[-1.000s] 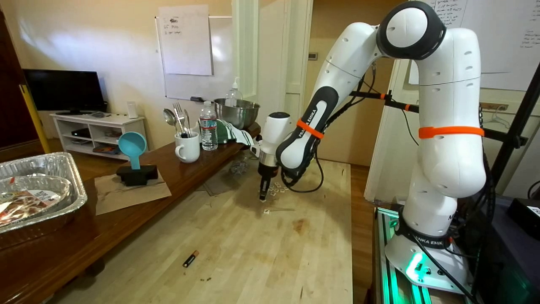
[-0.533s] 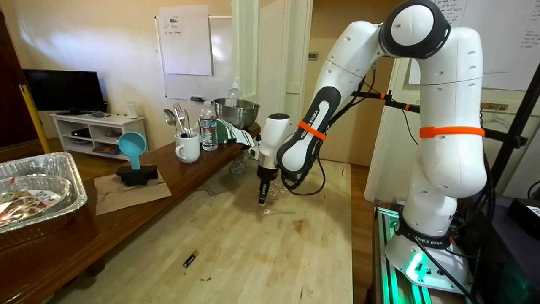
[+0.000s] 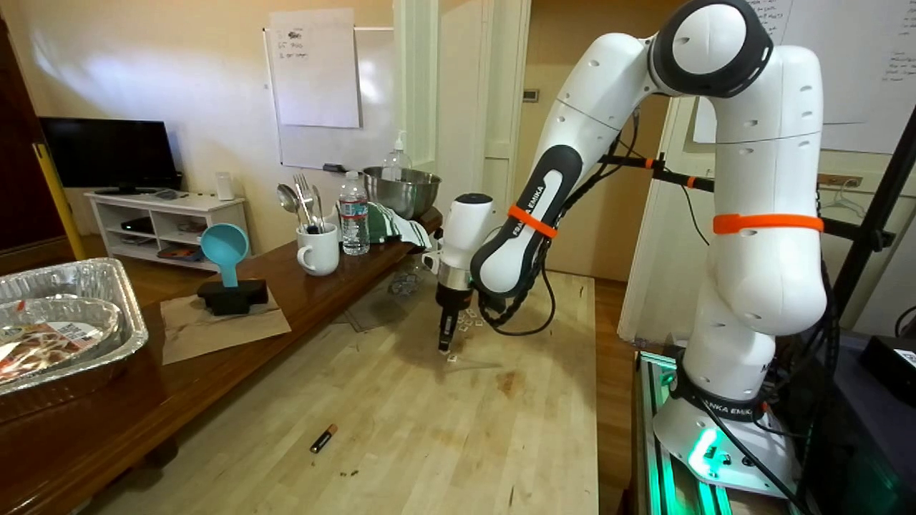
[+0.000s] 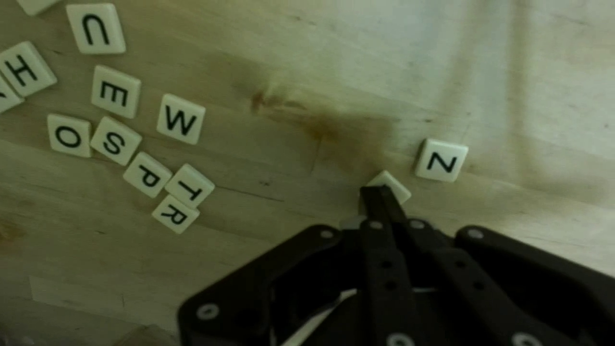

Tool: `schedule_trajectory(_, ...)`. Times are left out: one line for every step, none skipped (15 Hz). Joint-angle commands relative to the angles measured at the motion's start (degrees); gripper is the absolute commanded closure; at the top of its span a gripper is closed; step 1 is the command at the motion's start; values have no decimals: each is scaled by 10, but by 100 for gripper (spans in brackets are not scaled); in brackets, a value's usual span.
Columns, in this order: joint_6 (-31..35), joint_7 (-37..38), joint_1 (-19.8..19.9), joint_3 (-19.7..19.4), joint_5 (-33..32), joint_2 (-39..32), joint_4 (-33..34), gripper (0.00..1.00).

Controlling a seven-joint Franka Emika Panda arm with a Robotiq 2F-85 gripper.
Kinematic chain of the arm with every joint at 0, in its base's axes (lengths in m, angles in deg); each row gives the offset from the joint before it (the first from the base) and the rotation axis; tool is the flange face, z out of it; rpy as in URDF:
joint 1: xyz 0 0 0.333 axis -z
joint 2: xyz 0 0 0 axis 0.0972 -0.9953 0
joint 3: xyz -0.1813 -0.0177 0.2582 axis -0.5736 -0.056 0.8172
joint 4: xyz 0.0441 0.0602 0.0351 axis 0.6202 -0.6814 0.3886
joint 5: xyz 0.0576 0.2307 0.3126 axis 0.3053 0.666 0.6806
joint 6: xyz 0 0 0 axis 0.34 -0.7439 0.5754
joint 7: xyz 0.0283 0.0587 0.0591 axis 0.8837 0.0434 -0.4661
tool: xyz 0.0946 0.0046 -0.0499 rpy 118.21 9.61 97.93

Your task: Put three letter blocks in a line

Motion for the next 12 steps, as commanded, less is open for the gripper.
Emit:
schedule_trajectory(-11, 15, -11, 2, 10, 0, -22, 100)
schedule_trajectory(-15, 19, -12, 1, 9, 1, -23, 100)
schedule_trajectory(-16, 24, -15, -2, 6, 3, -24, 100)
schedule_trajectory(-18, 27, -17, -3, 3, 5, -25, 100)
schedule_trajectory(-22, 38, -21, -9, -4, 7, -27, 100)
schedule_trajectory(-25, 53, -27, -17, -15, 9, -28, 100)
schedule_trajectory(-28, 64, -32, -22, -21, 11, -29, 100)
schedule_trajectory(-30, 79, -38, -28, -28, 12, -30, 100)
schedule_trajectory(-33, 92, -43, -33, -33, 13, -30, 100)
schedule_trajectory(-37, 109, -48, -39, -41, 14, -30, 100)
schedule_trajectory(-42, 126, -53, -44, -45, 14, -29, 100)
schedule_trajectory(-47, 140, -56, -46, -46, 15, -28, 100)
